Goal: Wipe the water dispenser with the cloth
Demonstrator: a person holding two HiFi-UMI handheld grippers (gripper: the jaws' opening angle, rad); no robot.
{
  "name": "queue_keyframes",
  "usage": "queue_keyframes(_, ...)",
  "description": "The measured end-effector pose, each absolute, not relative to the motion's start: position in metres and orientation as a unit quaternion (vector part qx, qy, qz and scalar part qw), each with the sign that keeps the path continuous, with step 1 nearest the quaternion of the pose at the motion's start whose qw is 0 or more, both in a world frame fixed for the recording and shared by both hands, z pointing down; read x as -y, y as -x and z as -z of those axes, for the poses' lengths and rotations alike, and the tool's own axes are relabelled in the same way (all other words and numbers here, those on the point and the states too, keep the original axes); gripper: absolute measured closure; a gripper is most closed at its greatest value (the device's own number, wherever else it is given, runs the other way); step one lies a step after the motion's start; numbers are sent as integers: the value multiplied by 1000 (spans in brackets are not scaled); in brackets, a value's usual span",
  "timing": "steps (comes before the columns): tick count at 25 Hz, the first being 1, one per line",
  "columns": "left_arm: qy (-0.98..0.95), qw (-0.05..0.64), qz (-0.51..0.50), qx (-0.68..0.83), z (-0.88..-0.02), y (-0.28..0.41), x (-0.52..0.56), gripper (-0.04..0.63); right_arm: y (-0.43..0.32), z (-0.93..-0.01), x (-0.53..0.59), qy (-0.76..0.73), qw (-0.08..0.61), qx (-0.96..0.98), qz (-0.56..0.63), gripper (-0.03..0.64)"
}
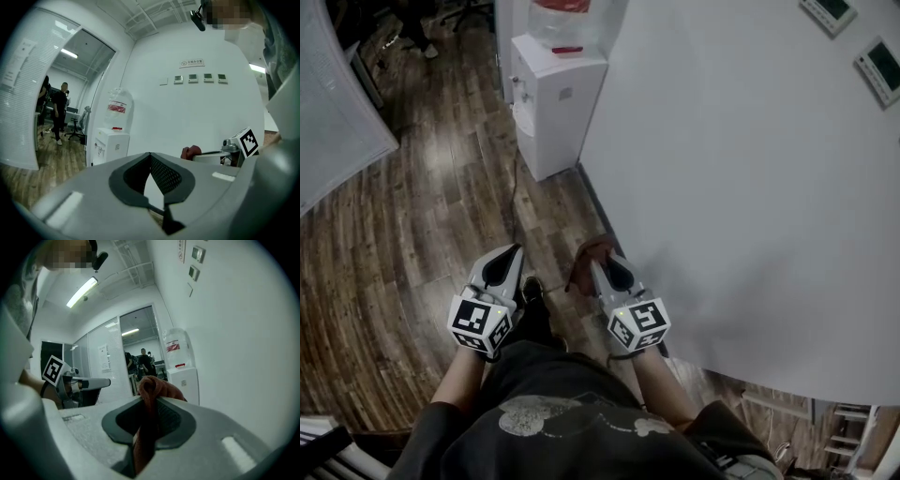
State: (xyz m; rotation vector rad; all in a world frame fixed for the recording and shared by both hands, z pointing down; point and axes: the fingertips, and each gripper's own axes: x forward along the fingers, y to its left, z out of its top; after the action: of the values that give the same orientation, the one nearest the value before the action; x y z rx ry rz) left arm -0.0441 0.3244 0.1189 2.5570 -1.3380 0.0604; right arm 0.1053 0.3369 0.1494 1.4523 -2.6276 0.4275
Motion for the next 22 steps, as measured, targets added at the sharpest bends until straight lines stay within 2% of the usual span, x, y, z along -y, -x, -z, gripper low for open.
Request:
queue_keyframes(12, -884, 131, -8, 450, -113, 56, -162, 575, -89, -135, -166, -498, 49, 855, -135, 572)
queue_keyframes(22, -881, 136, -4, 453, -115, 59, -77, 575, -77, -131, -76, -501, 41, 855, -124, 572)
